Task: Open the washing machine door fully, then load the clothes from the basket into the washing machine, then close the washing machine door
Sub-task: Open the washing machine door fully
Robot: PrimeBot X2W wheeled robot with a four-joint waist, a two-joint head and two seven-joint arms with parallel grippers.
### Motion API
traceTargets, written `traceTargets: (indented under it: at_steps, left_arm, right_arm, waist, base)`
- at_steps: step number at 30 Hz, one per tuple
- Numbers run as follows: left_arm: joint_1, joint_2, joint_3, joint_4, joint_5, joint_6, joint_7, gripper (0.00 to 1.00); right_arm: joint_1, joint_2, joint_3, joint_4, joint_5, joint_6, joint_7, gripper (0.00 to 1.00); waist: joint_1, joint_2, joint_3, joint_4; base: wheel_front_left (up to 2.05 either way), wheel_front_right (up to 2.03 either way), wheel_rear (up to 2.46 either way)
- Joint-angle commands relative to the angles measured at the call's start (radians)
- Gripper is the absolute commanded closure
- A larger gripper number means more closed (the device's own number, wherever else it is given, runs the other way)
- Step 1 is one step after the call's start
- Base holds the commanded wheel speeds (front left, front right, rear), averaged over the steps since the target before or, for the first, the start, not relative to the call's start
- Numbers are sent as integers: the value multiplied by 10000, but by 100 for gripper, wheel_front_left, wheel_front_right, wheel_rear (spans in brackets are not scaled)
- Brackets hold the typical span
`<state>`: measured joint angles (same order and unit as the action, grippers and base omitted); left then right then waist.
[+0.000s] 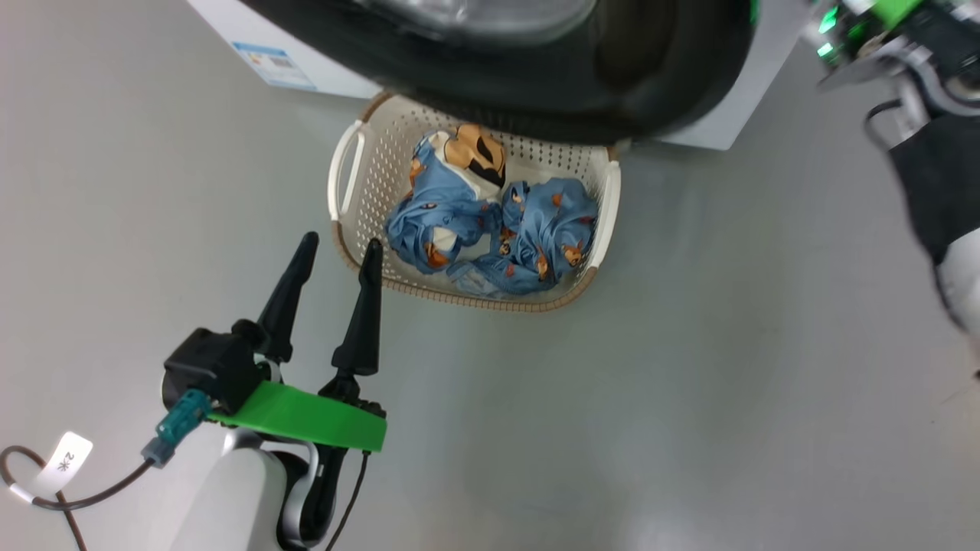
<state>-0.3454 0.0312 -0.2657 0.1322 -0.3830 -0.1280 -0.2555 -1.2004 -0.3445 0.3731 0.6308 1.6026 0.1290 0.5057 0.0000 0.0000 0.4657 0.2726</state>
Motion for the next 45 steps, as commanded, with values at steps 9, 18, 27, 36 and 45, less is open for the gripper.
traceTargets:
  at_steps: [9,18,27,36,45]
  left_arm:
    - [526,191,482,-109,232,-27,-63,0]
    - [1031,191,600,-61,420,-27,-63,0]
    - [1468,191,720,-46,529,-27,-63,0]
    - [1852,191,886,-48,570,-27,-63,0]
    - [2218,191,957,-37,702,-27,-63,0]
  right_arm:
    - [1285,800,482,-783,-107,17,352,100]
    - [2279,1052,567,-1163,31,17,609,100]
    - [3073,1255,593,-1518,71,17,928,100]
    - [3959,1539,736,-1808,47,17,1150,100]
    - [4647,1996,976,-2034,-8,17,1424,100]
  waist:
    - [0,0,-828,-260]
    - [0,0,-1554,-274]
    - [0,0,-2124,-97]
    - [0,0,-2715,221]
    - [0,0,-3166,659]
  base:
    - [0,0,0]
    - [0,0,0]
    - [0,0,0]
    - [0,0,0]
    - [0,0,0]
